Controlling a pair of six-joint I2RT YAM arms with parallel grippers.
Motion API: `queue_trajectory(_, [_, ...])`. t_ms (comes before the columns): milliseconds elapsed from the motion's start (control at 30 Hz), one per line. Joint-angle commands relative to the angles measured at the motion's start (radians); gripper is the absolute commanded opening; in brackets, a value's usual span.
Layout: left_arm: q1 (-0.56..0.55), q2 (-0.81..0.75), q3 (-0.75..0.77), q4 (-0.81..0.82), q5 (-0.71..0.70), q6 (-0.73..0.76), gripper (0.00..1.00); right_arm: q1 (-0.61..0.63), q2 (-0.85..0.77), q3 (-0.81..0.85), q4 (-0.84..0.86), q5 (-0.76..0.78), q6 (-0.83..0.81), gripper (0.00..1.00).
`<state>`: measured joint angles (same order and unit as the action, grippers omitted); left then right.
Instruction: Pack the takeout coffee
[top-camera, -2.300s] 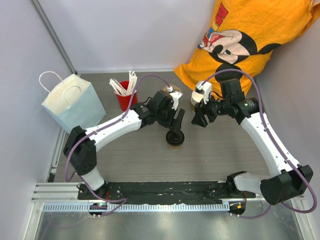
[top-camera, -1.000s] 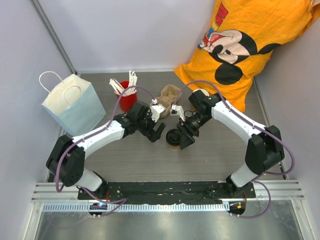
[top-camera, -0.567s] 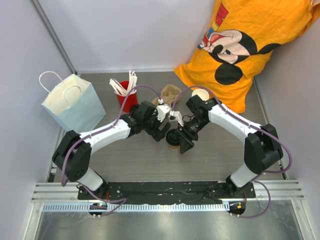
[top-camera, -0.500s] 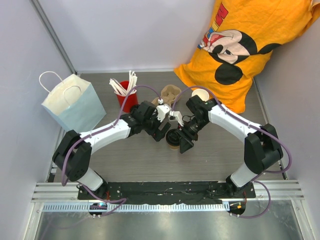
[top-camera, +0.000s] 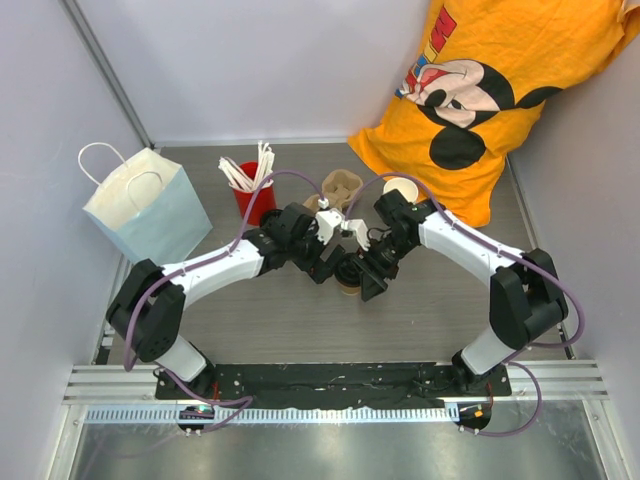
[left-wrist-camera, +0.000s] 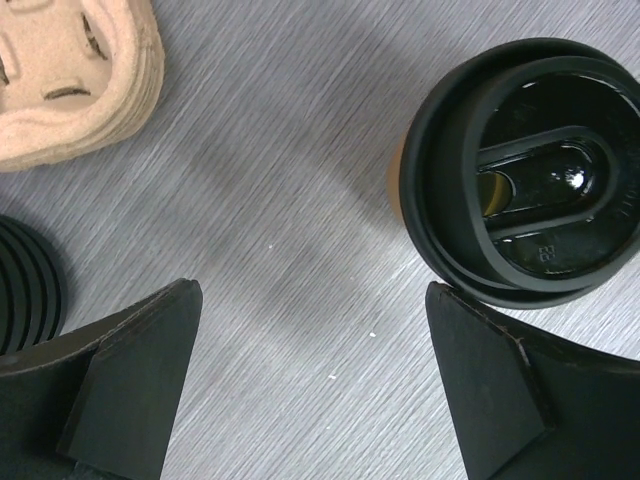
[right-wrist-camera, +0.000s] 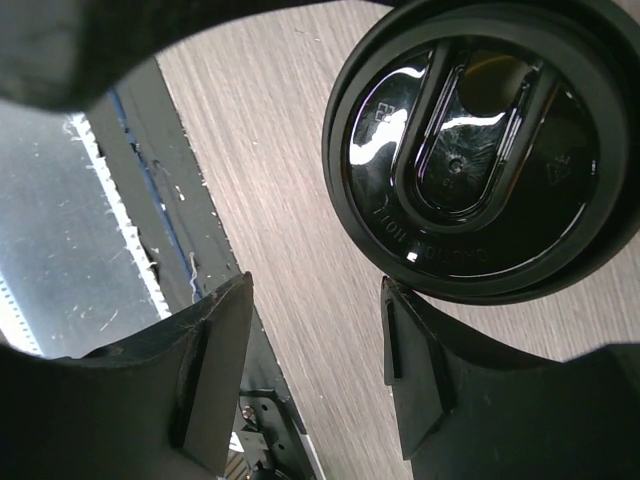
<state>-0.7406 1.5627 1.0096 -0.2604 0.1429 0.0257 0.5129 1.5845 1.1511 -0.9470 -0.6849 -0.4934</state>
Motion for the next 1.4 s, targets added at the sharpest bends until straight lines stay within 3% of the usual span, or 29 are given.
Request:
queue_trajectory(0, [-0.042, 0.002, 0.000, 0.043, 0.067, 0.020, 1.00, -0.033, -0.054, 0.013, 0.108, 0.010, 0.026, 0.60])
queue_trajectory(433, [-0.065, -0.001, -0.023, 0.047, 0.158, 0.010, 1.00, -0.126, -0.081, 0.032, 0.156, 0.080, 0.061, 0.60])
queue_trajectory(767, [-0.059, -0.061, -0.052, 0.066, 0.242, 0.005, 1.00, -0.139, -0.133, 0.209, 0.051, 0.120, 0.197, 0.59])
queue_trajectory(1000, [0.093, -0.191, -0.019, -0.052, 0.248, 0.032, 1.00, -0.108, -0.089, 0.302, 0.053, 0.159, 0.338, 0.57])
queue_trajectory(1200, [0.216, -0.319, -0.035, -0.172, 0.084, 0.115, 1.00, -0.016, -0.041, 0.311, 0.066, 0.102, 0.403, 0.57])
queue_trajectory(1367, [0.271, -0.398, -0.026, -0.255, 0.012, 0.135, 1.00, 0.050, 0.006, 0.298, 0.100, 0.160, 0.476, 0.56])
